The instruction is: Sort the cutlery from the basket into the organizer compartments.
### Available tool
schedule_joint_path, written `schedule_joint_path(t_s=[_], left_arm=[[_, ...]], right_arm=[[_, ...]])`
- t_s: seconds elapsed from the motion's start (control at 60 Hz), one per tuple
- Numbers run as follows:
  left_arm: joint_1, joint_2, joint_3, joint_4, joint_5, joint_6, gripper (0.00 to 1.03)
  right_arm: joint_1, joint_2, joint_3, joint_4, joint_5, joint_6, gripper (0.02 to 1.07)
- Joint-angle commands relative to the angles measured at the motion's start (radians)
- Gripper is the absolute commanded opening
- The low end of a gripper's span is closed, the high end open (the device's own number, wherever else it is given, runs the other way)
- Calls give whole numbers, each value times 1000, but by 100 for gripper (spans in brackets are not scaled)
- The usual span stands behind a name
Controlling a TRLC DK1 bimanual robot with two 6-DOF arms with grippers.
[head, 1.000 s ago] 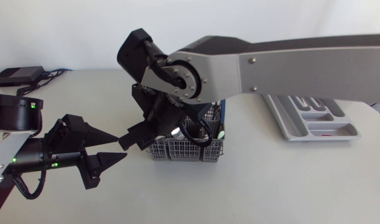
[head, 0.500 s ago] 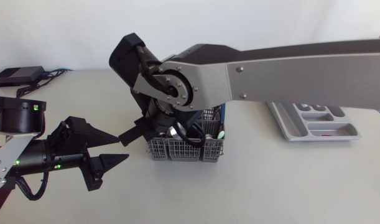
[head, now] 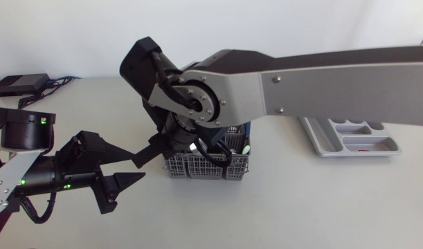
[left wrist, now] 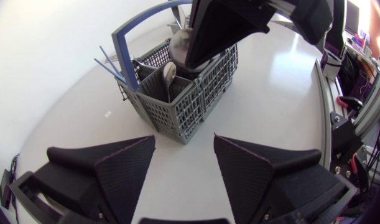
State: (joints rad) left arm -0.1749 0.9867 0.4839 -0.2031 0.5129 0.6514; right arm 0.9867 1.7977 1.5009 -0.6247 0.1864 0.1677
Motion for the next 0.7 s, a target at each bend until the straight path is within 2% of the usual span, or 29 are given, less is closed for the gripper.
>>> schedule_joint_path(t_s=[0.0, 0.183, 0.467, 0.683], left_arm=[[-18, -19, -22, 7, -14, -21, 66], [-38, -39, -15, 5, -30, -42, 66], [-74, -92, 9, 24, -48, -114, 66], [-112, -143, 67, 14, -40, -196, 72]], right_arm=[[1, -55, -30, -7, 7, -20, 8], [-8, -124, -24, -7, -36, -34, 8], [-19, -265, -11, -9, -159, -39, 8], [-34, -377, -31, -17, -309, -57, 8]])
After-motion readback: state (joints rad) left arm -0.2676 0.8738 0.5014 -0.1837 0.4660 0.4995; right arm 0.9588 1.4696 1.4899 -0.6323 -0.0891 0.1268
